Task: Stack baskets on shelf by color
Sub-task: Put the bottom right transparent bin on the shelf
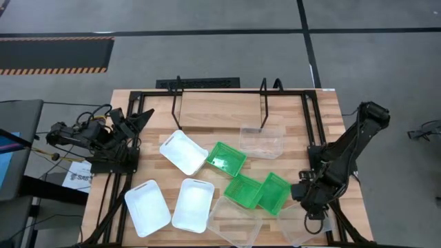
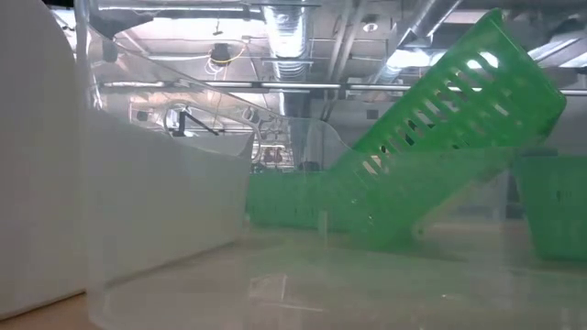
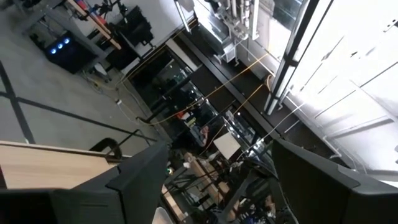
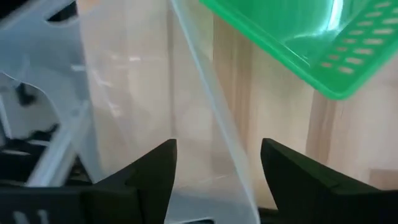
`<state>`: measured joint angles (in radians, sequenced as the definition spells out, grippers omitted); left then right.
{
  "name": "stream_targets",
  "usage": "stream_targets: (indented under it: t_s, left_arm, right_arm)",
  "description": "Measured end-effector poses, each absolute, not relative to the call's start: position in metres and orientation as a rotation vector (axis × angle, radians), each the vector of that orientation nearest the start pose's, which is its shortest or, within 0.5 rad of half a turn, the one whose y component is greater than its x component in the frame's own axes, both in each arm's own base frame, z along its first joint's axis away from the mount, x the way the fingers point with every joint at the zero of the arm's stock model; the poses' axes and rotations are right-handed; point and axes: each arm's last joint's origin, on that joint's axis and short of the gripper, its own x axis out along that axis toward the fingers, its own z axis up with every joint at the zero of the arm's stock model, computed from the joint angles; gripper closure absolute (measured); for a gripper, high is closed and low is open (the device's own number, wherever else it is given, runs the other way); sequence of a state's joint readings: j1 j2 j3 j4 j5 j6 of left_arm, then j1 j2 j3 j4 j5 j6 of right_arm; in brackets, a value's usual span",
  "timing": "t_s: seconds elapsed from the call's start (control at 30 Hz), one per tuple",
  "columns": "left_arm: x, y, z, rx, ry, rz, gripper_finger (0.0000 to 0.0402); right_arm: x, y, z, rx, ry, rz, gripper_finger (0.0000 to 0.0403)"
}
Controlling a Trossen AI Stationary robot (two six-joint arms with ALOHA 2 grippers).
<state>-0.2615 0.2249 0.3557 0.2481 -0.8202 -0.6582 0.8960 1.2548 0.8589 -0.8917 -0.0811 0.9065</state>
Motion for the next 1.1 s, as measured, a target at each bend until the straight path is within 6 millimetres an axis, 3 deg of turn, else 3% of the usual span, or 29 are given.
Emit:
stream_targets:
  t_s: [0.37, 0.47, 0.6, 0.7, 0.9, 1.1]
  left_arm:
    - [0.082, 0.0, 0.286, -0.842, -0.505, 0.441, 0.0123]
    - [0.082, 0.0, 0.286, -0.849, -0.508, 0.445, 0.0123]
    - [0.082, 0.001, 0.285, -0.85, -0.51, 0.452, 0.0123]
    - [0.081, 0.001, 0.285, -0.851, -0.512, 0.46, 0.0123]
    - [0.081, 0.001, 0.285, -0.881, -0.525, 0.469, 0.0123]
    - [0.081, 0.001, 0.285, -0.898, -0.53, 0.466, 0.0123]
  right_arm:
    - [0.149, 0.178, 0.182, 0.086, 1.61, 0.122, 0.0164]
    - [0.151, 0.18, 0.176, 0.094, 1.662, 0.126, 0.0209]
    - [0.15, 0.182, 0.174, 0.111, 1.704, 0.146, 0.0314]
    - [0.148, 0.182, 0.176, 0.131, 1.718, 0.172, 0.0386]
    - [0.145, 0.177, 0.192, 0.204, 1.685, 0.163, 0.0396]
    - [0.143, 0.172, 0.238, 0.307, 1.594, 0.226, 0.0399]
